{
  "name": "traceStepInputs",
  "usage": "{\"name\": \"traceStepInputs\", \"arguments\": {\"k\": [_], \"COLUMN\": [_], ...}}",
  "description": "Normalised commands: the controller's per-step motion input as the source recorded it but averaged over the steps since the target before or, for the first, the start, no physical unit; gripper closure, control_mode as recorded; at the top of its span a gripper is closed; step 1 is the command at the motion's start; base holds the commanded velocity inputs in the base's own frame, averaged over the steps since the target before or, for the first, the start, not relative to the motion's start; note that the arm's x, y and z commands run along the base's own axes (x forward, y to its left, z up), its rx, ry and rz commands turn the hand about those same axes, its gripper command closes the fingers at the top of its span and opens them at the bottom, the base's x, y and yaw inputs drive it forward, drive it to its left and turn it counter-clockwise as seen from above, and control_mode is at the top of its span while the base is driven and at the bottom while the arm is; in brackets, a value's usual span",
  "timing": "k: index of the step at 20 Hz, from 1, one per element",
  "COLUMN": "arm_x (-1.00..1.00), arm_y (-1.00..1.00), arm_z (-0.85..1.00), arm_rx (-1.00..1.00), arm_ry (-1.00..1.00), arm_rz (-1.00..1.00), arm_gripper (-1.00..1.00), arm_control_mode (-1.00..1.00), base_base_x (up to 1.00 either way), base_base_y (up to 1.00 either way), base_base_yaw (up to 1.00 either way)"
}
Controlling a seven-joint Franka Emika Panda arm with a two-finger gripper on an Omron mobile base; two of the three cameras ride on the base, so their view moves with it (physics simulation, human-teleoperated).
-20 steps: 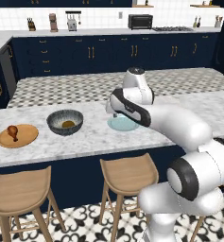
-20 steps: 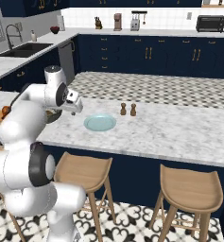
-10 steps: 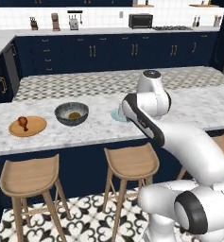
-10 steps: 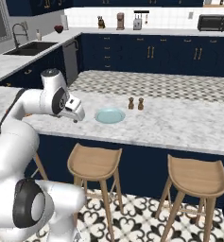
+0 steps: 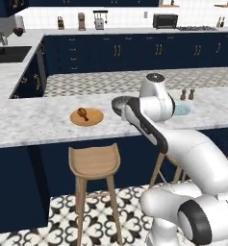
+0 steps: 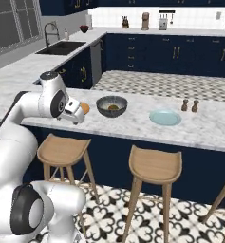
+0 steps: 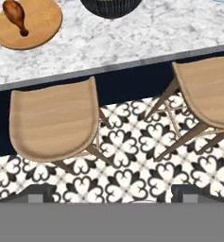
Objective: Pick the chicken drumstick and avocado from their plates and place them in the bowl. Then put the bowl in the fridge.
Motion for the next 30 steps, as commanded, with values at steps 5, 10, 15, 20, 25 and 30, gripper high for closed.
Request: {"name": "traceStepInputs", "arguments": {"k": [5,10,15,20,25,30], "arm_x": [0.0,0.0,0.0,0.8,1.0,0.87], "arm_y": [0.0,0.0,0.0,0.0,0.1,0.0], "arm_z": [0.0,0.0,0.0,-0.39,-0.73,-0.05], "arm_rx": [0.0,0.0,0.0,-0.01,-0.09,-0.03], "arm_ry": [0.0,0.0,0.0,0.09,0.1,0.0], "arm_rz": [0.0,0.0,0.0,0.12,0.3,0.15], "arm_gripper": [-1.0,-1.0,-1.0,-1.0,-1.0,-1.0], "arm_control_mode": [1.0,1.0,1.0,-1.0,-1.0,-1.0], "base_base_x": [0.34,0.95,1.0,0.2,0.0,0.0], "base_base_y": [1.0,0.24,0.2,0.02,0.0,0.0], "base_base_yaw": [0.0,0.0,0.0,0.0,0.0,0.0]}}
